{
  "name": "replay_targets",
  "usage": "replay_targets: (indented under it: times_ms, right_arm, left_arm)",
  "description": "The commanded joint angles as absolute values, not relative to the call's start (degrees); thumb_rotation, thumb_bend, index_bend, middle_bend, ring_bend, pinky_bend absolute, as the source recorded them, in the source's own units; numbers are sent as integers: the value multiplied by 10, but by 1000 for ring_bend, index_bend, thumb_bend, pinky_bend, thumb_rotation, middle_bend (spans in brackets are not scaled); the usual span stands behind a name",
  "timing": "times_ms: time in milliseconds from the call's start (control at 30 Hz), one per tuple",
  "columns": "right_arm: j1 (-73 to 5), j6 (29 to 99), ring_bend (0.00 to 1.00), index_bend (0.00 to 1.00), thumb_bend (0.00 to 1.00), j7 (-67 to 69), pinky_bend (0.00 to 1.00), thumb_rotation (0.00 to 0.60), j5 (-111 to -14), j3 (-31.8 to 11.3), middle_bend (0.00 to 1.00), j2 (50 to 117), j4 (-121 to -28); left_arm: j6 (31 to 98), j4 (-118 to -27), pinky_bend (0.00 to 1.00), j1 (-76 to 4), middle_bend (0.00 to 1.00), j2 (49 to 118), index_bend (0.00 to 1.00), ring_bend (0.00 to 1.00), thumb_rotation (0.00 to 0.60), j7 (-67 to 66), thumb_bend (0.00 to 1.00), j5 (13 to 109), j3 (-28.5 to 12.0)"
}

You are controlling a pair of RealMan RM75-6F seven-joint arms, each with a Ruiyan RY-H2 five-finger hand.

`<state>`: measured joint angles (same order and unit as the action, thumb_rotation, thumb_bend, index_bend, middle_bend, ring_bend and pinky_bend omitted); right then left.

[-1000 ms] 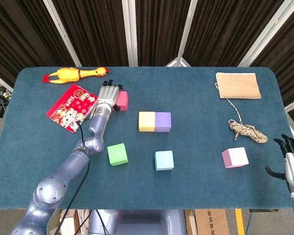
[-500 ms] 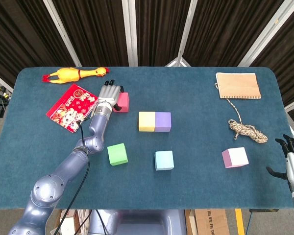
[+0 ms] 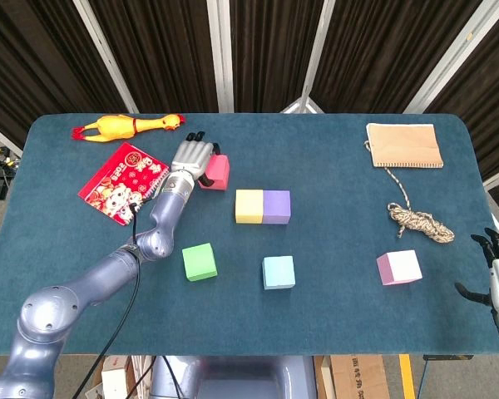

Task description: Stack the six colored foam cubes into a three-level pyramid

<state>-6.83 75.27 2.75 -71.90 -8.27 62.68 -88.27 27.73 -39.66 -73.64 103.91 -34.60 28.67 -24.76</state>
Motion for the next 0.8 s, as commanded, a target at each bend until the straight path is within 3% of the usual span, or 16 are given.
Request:
replay_targets:
  times_ms: [33,400,800]
  right_arm:
    - [-68,752,75,182,181,28,19,600,-719,-83,99,626,-884]
    - [-68,752,76,182,180,34,19,600,-722,-82,99,623,-886]
    - [-67,752,75,182,180,41,19,600,-723,-82,99,623,-885]
  left_arm:
    - [312,-482,0,-723,377,993,356,0,600,-386,393,245,-216]
    - [366,-564,0,-722,377,953,355,0,600,-424,393,183,-171]
    - [383,-586,0,-731,377,953,353,0,600,-426,394,158,-151]
